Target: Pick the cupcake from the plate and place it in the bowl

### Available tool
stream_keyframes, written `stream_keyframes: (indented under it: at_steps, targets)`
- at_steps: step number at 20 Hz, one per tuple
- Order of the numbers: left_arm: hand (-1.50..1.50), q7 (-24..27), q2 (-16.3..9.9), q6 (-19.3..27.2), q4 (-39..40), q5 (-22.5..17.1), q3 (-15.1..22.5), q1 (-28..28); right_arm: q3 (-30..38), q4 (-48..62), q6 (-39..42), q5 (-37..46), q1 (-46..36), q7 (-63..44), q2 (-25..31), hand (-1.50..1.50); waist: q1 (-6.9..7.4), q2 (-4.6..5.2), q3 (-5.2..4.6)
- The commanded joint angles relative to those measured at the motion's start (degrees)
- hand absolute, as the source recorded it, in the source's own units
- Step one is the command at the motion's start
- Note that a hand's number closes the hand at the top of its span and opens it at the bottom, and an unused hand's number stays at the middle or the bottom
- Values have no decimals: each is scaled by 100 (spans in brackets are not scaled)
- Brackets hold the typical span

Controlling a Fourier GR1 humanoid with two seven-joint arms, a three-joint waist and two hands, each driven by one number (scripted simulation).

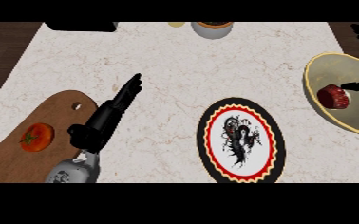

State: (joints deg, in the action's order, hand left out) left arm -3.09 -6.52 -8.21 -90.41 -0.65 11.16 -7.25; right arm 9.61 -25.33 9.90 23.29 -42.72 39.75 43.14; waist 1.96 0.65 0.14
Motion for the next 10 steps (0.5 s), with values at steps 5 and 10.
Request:
stream_keyframes:
  at_steps: [5,10]
  targets:
    - [0,171,125,45,227,102,31,4,935,1177,902,-752,-313,-85,715,-150,-24,30,4]
    - [0,-158,219,97,-64,86,102,-184,1319,1702,1085,-991,-82,29,1258,-150,77,86,35]
